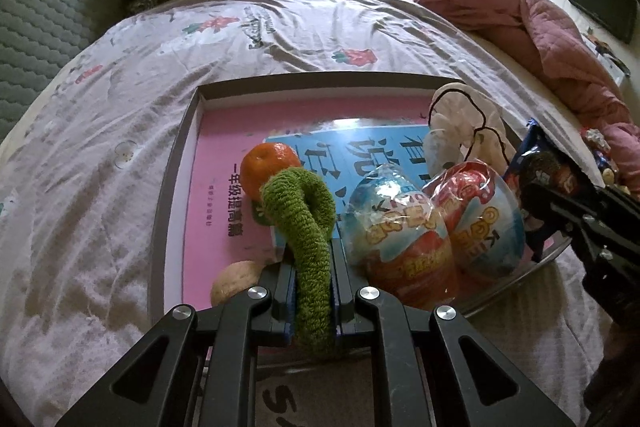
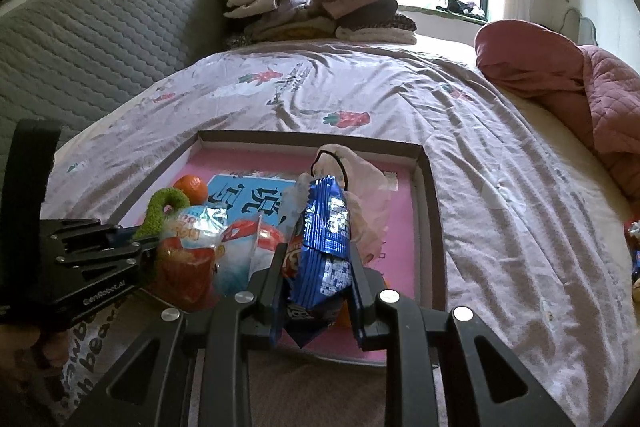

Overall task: Organize objects
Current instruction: 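Lift the green ring with the left tool while the right tool carries the blue bag over the tray, then lower the green ring into the tray with the left tool while the right tool lowers the blue bag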

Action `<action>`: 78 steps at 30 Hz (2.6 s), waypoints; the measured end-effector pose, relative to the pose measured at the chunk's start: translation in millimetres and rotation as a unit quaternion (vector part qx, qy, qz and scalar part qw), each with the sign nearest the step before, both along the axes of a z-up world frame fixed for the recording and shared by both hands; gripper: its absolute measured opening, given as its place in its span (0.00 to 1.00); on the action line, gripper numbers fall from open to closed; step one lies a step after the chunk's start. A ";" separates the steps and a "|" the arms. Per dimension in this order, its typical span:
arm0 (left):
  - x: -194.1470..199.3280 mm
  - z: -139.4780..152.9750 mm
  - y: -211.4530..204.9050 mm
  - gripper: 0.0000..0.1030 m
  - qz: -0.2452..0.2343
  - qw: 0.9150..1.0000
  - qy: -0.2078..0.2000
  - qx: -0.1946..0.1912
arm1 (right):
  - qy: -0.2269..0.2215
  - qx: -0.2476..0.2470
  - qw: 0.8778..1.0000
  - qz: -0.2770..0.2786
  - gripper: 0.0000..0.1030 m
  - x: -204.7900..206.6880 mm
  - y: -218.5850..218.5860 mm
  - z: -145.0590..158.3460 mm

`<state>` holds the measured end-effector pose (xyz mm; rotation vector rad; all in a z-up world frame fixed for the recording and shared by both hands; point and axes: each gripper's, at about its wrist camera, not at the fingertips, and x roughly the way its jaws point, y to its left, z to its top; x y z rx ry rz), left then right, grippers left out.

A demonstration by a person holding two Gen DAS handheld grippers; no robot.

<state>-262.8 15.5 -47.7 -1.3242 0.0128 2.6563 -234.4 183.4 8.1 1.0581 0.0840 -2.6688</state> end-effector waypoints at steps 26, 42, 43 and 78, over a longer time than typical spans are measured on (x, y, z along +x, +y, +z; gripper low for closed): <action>-2.2 -6.4 2.8 0.14 0.006 1.000 0.000 -0.019 | 0.011 0.030 0.999 -0.004 0.26 0.3 -11.1 -13.6; 3.5 -6.4 3.7 0.17 0.008 1.000 0.005 -0.025 | 0.005 0.031 0.999 -0.003 0.26 5.9 -7.5 -15.4; 5.5 -6.5 3.9 0.17 0.009 1.000 0.005 -0.024 | 0.005 0.032 0.999 -0.003 0.26 6.5 -7.4 -15.6; 27.1 18.2 -4.4 0.56 0.035 0.999 0.028 -0.016 | 0.019 0.031 0.999 -0.021 0.50 22.9 0.4 7.7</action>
